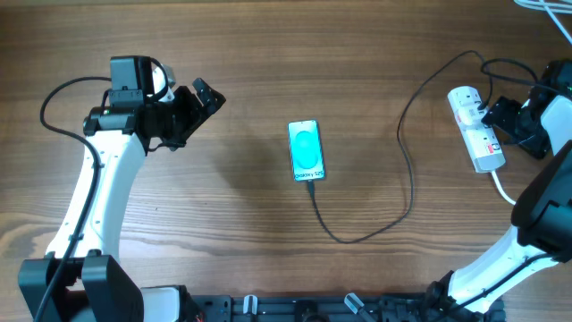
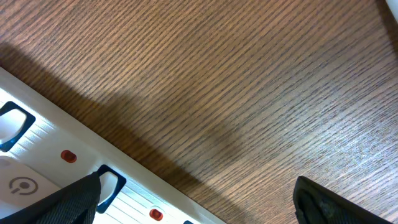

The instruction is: Plug charger to phone and switch on socket

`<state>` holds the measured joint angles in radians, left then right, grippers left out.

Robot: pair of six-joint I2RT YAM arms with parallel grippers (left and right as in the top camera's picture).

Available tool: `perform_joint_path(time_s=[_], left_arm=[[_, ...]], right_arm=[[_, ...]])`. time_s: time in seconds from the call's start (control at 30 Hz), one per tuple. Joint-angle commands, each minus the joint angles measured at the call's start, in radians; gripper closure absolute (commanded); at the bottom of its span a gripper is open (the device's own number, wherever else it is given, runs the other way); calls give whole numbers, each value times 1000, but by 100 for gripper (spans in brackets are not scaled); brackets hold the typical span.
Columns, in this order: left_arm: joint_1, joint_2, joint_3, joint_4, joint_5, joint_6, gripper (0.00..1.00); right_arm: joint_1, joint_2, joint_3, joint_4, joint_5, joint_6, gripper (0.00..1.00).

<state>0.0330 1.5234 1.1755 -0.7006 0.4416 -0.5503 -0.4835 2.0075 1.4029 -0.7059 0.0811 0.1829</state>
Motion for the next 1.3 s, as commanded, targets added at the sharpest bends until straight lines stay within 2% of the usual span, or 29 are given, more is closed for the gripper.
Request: perform_joint_path(time_s=[0.0,0.33,0.57,0.87,1.27], left_arm=[[4,-3,0,0,-6,23,1],[4,-3,0,0,-6,23,0],[4,-3,0,0,-6,23,0],[4,-3,0,0,-6,23,0],[4,-3,0,0,-6,23,0]], right_arm=[[3,26,-4,-13,-88,8,0],[2,25,-2,-22,-106,10,0],[-36,25,103,-96,-187,27,0],[-39,31,89,-133,-187,27,0],[-41,32,25,-99,-178,29,0]])
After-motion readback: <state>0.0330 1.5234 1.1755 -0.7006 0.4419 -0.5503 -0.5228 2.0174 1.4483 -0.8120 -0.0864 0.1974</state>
